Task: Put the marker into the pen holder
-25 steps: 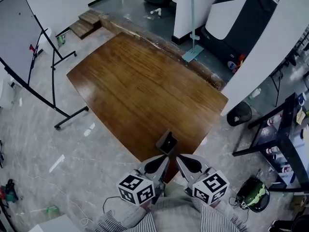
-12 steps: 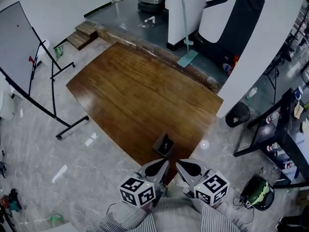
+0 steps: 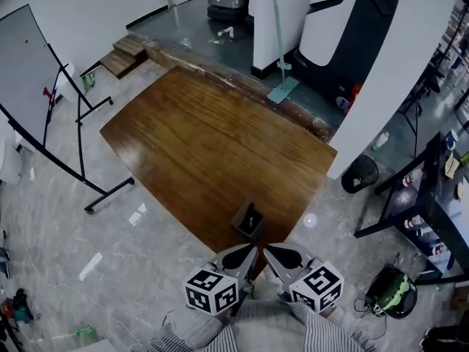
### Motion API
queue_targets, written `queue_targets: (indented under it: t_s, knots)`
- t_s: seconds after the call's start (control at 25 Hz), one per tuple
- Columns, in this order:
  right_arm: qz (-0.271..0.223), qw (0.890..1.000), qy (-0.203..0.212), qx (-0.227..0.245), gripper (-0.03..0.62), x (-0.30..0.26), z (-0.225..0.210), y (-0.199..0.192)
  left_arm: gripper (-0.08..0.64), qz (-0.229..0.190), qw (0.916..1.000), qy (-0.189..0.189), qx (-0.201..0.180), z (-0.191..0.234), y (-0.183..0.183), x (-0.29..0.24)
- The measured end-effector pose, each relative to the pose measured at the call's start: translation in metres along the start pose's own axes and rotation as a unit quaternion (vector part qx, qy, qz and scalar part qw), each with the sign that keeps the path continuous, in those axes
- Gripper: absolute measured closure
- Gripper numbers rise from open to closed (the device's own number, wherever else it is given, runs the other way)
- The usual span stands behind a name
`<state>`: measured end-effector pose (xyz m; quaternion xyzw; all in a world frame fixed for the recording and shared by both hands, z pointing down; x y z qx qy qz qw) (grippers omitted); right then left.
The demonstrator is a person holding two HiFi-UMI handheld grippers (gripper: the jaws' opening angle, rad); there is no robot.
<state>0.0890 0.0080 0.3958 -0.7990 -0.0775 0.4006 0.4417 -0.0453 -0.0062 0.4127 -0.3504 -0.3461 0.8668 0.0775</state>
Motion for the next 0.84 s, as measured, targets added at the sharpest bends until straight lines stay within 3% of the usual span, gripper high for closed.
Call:
queue_targets:
  t_s: [0.84]
  knots:
    - [0.016,1.000,0.000,0.011,0.592,-0.0070,0.0008,0.0013,0.552,0.000,0.9998,0.009,0.020,0.0078,-0.0013,0.0048]
Point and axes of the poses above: the fingertips, and each gripper's own axes: x backward along the fingers, z to its left, y out of its top, the point moved 8 cm from there along x, backward along the fingers, and after that the axes turned 14 degrees about z, right-handed, at the moved point
